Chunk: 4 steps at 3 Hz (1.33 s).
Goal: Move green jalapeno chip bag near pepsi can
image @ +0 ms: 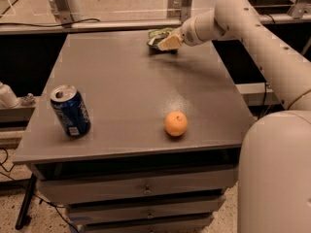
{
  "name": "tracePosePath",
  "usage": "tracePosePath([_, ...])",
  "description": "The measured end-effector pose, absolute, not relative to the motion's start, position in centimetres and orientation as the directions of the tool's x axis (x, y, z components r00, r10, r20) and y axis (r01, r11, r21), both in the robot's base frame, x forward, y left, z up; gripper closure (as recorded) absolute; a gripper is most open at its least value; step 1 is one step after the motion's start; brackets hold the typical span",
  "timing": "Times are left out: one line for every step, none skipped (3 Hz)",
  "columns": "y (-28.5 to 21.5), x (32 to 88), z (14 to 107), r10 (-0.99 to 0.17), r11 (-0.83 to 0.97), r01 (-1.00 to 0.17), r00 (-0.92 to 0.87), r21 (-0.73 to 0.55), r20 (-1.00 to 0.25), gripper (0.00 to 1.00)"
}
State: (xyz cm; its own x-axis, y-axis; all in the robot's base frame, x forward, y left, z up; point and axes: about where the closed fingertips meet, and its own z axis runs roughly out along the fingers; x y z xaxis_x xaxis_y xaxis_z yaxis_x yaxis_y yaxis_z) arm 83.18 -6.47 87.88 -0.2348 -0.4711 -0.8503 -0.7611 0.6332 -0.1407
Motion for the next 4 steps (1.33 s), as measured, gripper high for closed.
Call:
tracePosePath([-6.9,82.6,89.3,-0.486,0.633,-0.753,-0.204,-0.181,-0.85,0.65])
tracePosePath([-6.7,81.7,90.2,-0.511,0.625,-0.75,-0.184,-0.216,-0.84,0.88])
tracePosePath([-6.1,81.0,90.8,-0.532,0.616,-0.751,-0.172,-0.239,-0.829,1.0])
tracePosePath([-5.4,80.2,91.7,-0.538,0.608,-0.754,-0.16,-0.249,-0.828,1.0])
